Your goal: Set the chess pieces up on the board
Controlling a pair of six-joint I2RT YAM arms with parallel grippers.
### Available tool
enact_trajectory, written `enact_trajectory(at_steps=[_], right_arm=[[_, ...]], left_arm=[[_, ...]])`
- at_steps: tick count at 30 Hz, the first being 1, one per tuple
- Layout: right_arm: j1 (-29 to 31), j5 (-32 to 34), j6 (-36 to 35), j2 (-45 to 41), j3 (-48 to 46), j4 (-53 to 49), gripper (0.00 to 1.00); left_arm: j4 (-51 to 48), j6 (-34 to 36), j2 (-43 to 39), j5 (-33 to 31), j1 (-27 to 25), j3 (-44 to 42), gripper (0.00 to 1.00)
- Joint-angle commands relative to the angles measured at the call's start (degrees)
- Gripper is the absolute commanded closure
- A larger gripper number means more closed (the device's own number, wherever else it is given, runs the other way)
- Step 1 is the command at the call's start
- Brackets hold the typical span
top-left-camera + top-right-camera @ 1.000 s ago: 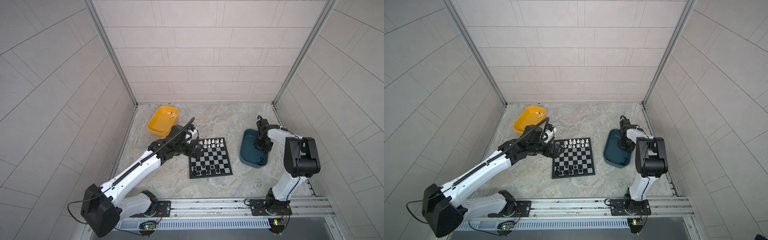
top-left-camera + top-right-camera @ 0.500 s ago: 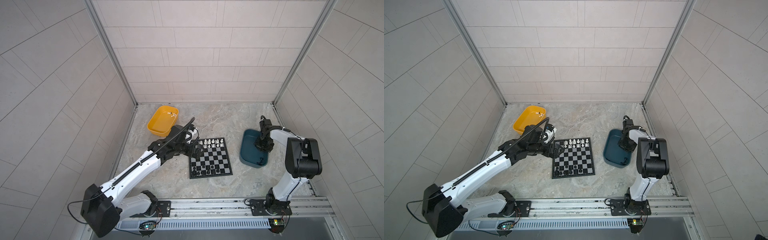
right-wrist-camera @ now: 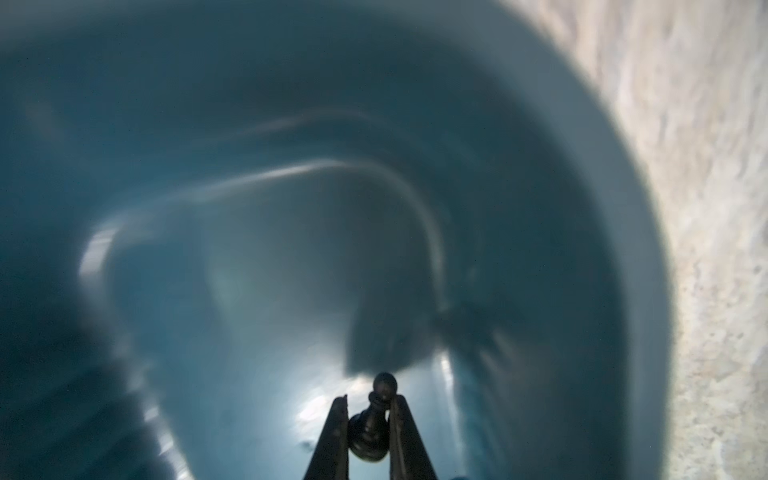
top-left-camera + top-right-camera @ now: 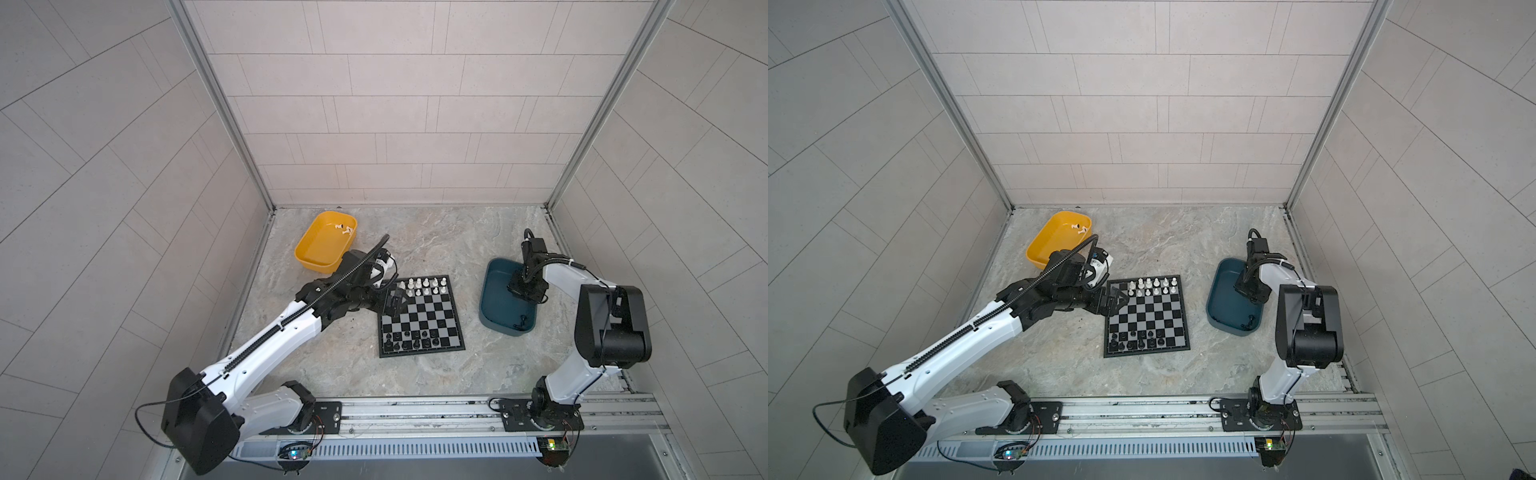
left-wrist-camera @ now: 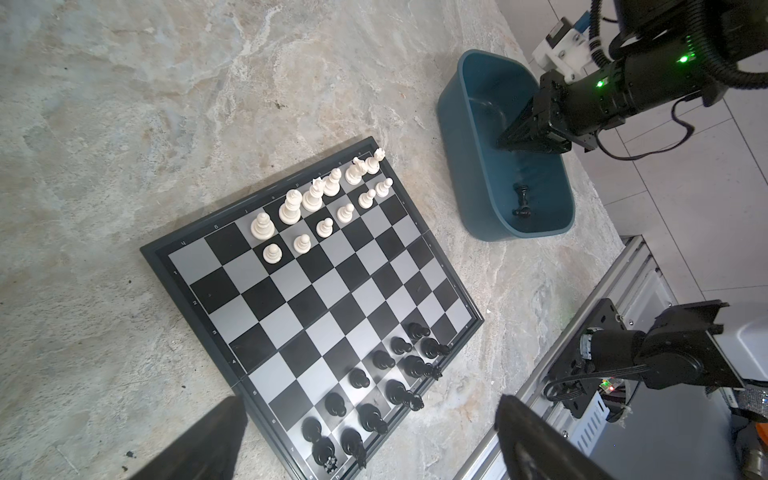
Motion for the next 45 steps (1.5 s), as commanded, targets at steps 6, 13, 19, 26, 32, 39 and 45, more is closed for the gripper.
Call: enact_trajectory(at_steps=[6, 13, 19, 26, 32, 39, 45], right_arm=[[6.35, -1.95, -10.41, -14.93, -2.26, 10.02, 0.93], [16.21, -9.05, -21.27, -22.47, -11.02, 30.33, 0.99], [25.74, -17.11, -33.48, -23.18, -16.99, 45.89, 1.0], [33.51, -24.44, -51.77, -25.87, -20.53, 47.14, 1.0], [35.7, -26.36, -57.4, -27.79, -21.65, 45.31, 1.0], [36.08, -27.17, -57.43, -28.16, -22.42, 46.42, 1.0], [36.04, -28.22, -56.76, -28.76, -22.7, 47.49, 1.0]], left_arm=[[1.59, -3.72, 0.15, 1.25, 0.74, 2.4, 0.0], [4.11, -10.05, 2.14, 10.57, 3.56, 5.99, 0.0], [8.76, -16.85, 4.58, 19.2, 7.6, 7.65, 0.03], [0.31, -10.57, 12.56, 23.69, 7.45, 13.47, 0.16], [-4.29, -7.24, 18.39, 24.4, 4.48, 18.63, 0.27], [-6.9, -5.57, 23.4, 23.42, 0.09, 23.38, 0.38], [-7.67, -5.22, 25.47, 22.61, -0.99, 24.79, 0.45]])
